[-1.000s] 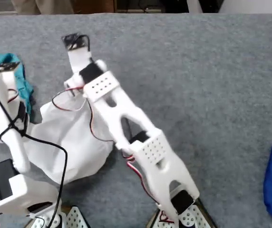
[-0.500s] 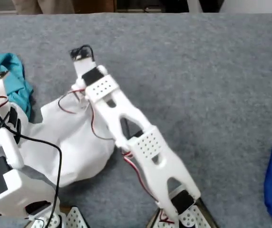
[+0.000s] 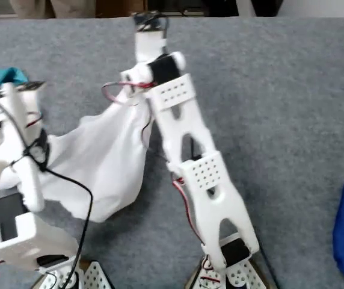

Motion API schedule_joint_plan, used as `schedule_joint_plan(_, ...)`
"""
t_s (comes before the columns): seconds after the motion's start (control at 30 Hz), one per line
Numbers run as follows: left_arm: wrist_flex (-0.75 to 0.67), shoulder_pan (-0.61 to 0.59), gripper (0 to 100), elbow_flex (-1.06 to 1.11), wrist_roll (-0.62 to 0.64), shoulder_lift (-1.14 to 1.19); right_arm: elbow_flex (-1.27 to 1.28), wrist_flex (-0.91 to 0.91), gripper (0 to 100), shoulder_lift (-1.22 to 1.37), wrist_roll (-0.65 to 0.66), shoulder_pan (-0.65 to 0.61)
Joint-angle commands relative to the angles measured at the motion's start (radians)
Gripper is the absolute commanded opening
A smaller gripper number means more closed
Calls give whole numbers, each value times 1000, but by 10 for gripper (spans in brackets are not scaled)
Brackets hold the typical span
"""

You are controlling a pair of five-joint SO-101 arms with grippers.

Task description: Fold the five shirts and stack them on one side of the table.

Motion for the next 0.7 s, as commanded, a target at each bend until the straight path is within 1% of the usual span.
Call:
schedule_joint_plan(0.0,-77,100,20,-124,176,-8,19,17,5,-111,-2,147)
schedule_joint_plan(0.13,-206,207,20,-247,394,-8,19,15,5,-179,-2,268)
schedule_joint_plan(0.23,-330,269,20,-321,517,-8,-22,11,5,-243,29,334)
schedule_joint_plan(0.3,-402,285,20,-373,580,-8,-74,-14,5,-272,40,377)
schedule_joint_plan(0.4,-468,292,20,-457,657,-8,-81,-100,5,-331,40,432)
schedule_joint_plan(0.5,-489,285,20,-551,717,-8,-79,-196,5,-394,40,464)
schedule_joint_plan(0.67,-488,288,20,-698,740,-15,-79,-376,5,-495,48,489)
